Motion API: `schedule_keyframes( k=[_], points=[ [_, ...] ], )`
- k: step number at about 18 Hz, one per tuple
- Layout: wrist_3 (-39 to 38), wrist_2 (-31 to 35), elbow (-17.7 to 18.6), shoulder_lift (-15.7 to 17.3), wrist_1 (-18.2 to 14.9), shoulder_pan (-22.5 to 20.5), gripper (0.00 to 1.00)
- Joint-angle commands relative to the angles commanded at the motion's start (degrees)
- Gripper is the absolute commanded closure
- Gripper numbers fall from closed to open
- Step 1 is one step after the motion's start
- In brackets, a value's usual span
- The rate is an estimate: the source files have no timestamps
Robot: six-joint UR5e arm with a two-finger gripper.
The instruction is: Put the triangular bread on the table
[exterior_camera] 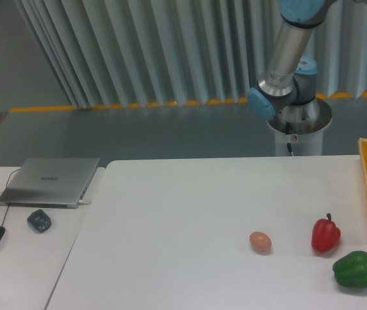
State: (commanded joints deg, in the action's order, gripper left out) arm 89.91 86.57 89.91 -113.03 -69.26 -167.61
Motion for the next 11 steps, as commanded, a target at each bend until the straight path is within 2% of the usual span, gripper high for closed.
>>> schedule_keyframes(
  k=[5,6,9,10,11],
  points=[
    [0.0,0.0,-0.3,-0.5,0.0,0.1,0.00],
    [0.0,0.2,-0.2,-0.4,-0.1,0.3,0.03],
    [0.3,0.1,0.3,-0.4,-0.1,0.4,0.25],
    [0.0,0.3,0.3,-0.2,-0.1,0.4,0.40],
    [0.0,0.3,0.2,-0.1,-0.1,0.4,0.43]
  ],
)
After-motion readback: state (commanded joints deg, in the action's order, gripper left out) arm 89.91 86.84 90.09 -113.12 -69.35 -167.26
